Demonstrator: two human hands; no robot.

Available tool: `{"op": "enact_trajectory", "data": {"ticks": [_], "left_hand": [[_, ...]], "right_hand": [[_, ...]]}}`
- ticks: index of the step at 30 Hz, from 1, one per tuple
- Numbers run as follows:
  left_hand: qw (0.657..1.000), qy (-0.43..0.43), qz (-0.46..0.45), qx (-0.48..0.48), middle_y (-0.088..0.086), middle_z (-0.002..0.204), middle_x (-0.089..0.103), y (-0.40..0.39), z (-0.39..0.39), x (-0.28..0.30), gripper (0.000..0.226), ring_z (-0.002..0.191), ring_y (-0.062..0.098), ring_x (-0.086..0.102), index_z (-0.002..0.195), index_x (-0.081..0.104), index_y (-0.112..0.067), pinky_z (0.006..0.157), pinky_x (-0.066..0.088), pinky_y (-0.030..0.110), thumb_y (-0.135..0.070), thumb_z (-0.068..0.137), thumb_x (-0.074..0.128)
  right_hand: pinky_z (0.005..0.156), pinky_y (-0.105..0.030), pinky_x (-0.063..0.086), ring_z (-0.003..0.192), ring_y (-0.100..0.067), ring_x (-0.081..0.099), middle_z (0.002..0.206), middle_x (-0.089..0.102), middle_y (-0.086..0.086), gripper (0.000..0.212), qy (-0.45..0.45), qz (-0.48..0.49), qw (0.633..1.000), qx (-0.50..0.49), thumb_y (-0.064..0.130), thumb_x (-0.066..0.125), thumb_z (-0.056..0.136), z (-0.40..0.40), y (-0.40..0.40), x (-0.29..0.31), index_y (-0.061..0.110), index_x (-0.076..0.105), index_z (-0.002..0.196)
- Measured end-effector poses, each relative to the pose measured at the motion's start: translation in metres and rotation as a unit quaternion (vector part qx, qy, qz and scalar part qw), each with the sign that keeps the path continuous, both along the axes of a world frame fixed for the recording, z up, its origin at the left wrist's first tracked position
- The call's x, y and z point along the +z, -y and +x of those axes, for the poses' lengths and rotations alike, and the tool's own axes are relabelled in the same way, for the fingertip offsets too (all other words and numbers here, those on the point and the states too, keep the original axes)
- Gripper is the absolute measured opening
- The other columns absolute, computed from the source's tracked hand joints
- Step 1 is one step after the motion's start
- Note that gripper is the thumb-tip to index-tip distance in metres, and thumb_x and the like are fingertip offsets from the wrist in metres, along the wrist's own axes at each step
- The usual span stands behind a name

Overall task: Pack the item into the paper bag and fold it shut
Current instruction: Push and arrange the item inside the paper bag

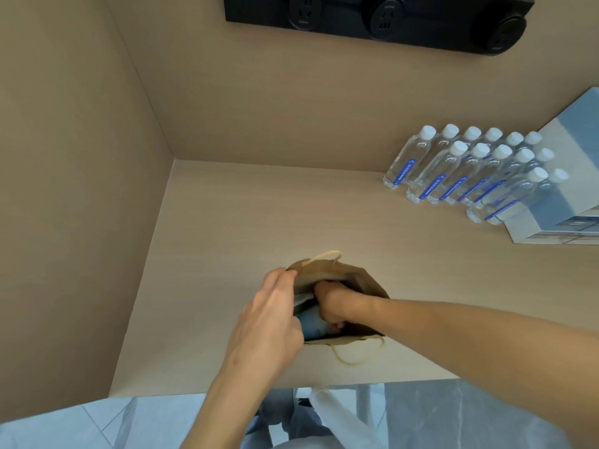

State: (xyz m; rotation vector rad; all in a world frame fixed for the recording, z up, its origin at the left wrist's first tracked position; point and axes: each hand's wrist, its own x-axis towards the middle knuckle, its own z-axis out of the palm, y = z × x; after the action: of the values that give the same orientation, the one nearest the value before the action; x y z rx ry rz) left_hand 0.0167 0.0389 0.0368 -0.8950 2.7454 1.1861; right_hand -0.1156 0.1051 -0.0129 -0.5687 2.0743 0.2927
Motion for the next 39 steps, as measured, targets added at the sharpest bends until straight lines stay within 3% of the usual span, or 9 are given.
{"op": "enact_trajectory", "data": {"ticks": [3,8,16,22,24,26,31,34,39], "left_hand": [[1.000,0.005,-0.003,-0.005,-0.013,0.146,0.034,0.001,-0.002,-0.004,0.070,0.118,0.027,0.050,0.139,0.034,-0.028,0.091,0.045,0.037,-0.001,0.076,0.045],[1.000,0.004,-0.007,-0.008,-0.007,0.149,0.037,0.005,-0.006,-0.009,0.072,0.124,0.023,0.046,0.143,0.036,-0.023,0.093,0.041,0.031,0.000,0.076,0.048],[1.000,0.004,-0.009,-0.020,-0.009,0.146,0.040,0.007,-0.011,-0.011,0.072,0.121,0.022,0.047,0.140,0.039,-0.025,0.086,0.041,0.028,0.000,0.074,0.048],[0.999,-0.003,-0.006,-0.032,-0.007,0.138,0.048,0.008,-0.015,-0.010,0.069,0.116,0.019,0.048,0.135,0.045,-0.025,0.080,0.038,0.024,0.002,0.072,0.047],[0.999,-0.013,0.004,-0.036,-0.005,0.131,0.053,0.009,-0.016,-0.009,0.066,0.105,0.019,0.052,0.130,0.048,-0.025,0.077,0.043,0.027,0.002,0.070,0.047],[0.999,-0.011,0.004,-0.031,-0.004,0.131,0.052,0.010,-0.016,-0.008,0.066,0.094,0.015,0.049,0.132,0.047,-0.023,0.076,0.043,0.028,0.002,0.071,0.047],[0.999,0.002,-0.011,-0.036,-0.003,0.141,0.047,0.010,-0.018,-0.007,0.069,0.114,0.019,0.050,0.140,0.041,-0.021,0.082,0.037,0.023,0.003,0.076,0.049],[0.999,0.005,-0.015,-0.034,-0.005,0.144,0.043,0.011,-0.017,-0.007,0.070,0.118,0.019,0.047,0.141,0.040,-0.022,0.084,0.034,0.022,0.003,0.076,0.050],[0.999,-0.001,-0.014,-0.029,-0.007,0.144,0.043,0.012,-0.018,-0.009,0.071,0.117,0.016,0.045,0.141,0.039,-0.024,0.083,0.035,0.022,0.002,0.076,0.048]], "right_hand": [[0.071,-0.035,0.059,0.088,-0.031,0.071,0.113,0.065,-0.017,0.034,0.020,-0.023,0.999,-0.014,-0.003,0.061,0.085,0.001,0.002,0.008,0.002,0.051,0.117],[0.077,-0.037,0.060,0.077,-0.028,0.065,0.111,0.063,-0.018,0.028,0.045,-0.054,0.997,0.021,0.007,0.057,0.091,0.003,0.006,0.017,0.004,0.053,0.119],[0.050,-0.031,0.049,0.048,-0.021,0.049,0.076,0.057,-0.015,0.013,0.103,-0.041,0.992,0.064,0.000,0.044,0.092,0.011,0.015,0.017,0.001,0.056,0.095],[0.039,-0.022,0.037,0.033,-0.015,0.040,0.052,0.054,-0.010,0.021,0.098,-0.009,0.981,0.170,-0.003,0.045,0.089,-0.008,0.025,0.053,-0.001,0.052,0.109],[0.040,-0.023,0.042,0.038,-0.017,0.049,0.053,0.056,-0.010,0.006,0.041,0.038,0.952,0.299,-0.006,0.052,0.085,-0.014,0.028,0.072,-0.003,0.056,0.083],[0.051,-0.031,0.048,0.056,-0.023,0.059,0.060,0.059,-0.010,0.017,-0.021,0.088,0.901,0.424,-0.007,0.057,0.080,-0.016,0.029,0.081,0.002,0.053,0.068],[0.047,-0.023,0.035,0.059,-0.015,0.049,0.070,0.051,-0.001,0.009,-0.037,0.124,0.831,0.541,0.005,0.052,0.090,-0.009,0.027,0.055,0.007,0.056,0.083],[0.065,-0.025,0.039,0.075,-0.019,0.050,0.079,0.051,-0.001,0.012,0.000,0.104,0.847,0.522,0.010,0.048,0.093,-0.010,0.025,0.028,0.008,0.060,0.094],[0.035,-0.023,0.039,0.045,-0.015,0.055,0.071,0.057,-0.007,0.017,0.029,0.100,0.918,0.382,0.010,0.044,0.093,-0.022,0.024,0.002,0.008,0.055,0.081]]}}
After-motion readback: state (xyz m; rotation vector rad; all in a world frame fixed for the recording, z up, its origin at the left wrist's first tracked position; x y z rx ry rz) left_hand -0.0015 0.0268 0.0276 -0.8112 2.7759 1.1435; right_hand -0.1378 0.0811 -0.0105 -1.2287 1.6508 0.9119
